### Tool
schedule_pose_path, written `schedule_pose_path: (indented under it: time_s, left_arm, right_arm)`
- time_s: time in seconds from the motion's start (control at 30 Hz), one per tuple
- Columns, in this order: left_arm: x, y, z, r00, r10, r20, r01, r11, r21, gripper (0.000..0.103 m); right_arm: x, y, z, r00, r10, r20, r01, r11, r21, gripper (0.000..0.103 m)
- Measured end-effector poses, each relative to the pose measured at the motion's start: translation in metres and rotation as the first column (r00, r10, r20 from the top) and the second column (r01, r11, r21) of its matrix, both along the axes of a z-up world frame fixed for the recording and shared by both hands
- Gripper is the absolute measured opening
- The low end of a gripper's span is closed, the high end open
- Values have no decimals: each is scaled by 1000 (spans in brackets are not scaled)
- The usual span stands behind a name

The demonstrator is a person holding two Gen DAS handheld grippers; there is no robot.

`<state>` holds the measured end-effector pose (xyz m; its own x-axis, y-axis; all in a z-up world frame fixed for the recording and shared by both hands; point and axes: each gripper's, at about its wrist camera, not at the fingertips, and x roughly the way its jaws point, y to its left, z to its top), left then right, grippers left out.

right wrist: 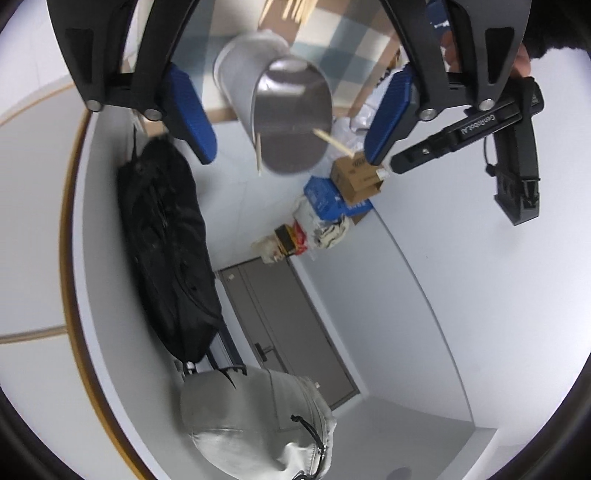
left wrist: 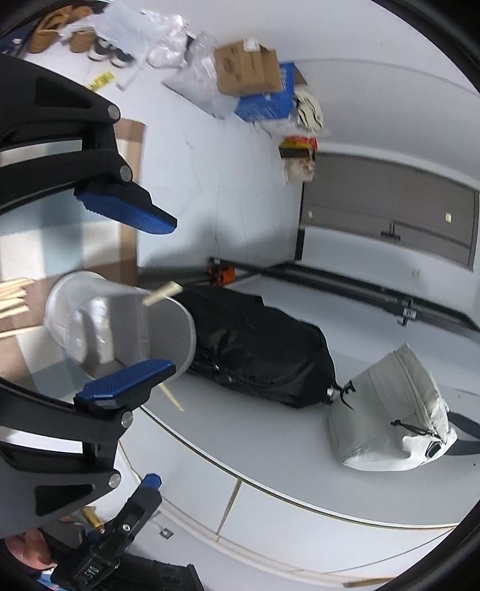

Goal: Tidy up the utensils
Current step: 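Lower the right gripper to the chopstick pile and grasp one chopstick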

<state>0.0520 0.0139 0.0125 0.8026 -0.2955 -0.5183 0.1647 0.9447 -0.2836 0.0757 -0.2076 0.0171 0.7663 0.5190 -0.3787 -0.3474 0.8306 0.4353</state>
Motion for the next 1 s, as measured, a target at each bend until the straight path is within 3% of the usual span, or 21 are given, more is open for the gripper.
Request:
schedule_pose_path:
  time_s: [0.13,0.37,0.43,0.73,0.8,0.87,1.0]
  left_arm:
    - [-17,6,-13,998,53,-45,-52,999,15,77]
    - [-31,8,-37,987,112,-120,-108,993,41,79]
    - [-35,9,-45,983,122,-139,-117,992,48,83]
    - [-52,19,-75,974,136,-182,-121,989,89,85]
    - [-50,22,-81,967,134,-215,-118,989,90,85]
    - [-51,23,-85,966,132,-221,-113,989,93,85]
    - [-52,25,-88,966,132,-221,-106,987,124,85]
  right_arm:
    - [-16,4,-7,999,25,-26,-25,999,-28,93]
    - [-28,17,-33,987,67,-145,-79,994,-76,97]
    - [-28,24,-43,977,90,-194,-110,989,-98,97]
    - [-20,48,-95,917,103,-385,-197,957,-213,97]
    - [-15,50,-107,899,93,-429,-207,951,-229,93]
    - [-11,52,-117,881,88,-466,-219,947,-236,74]
    - [-3,61,-136,855,69,-514,-240,932,-273,68]
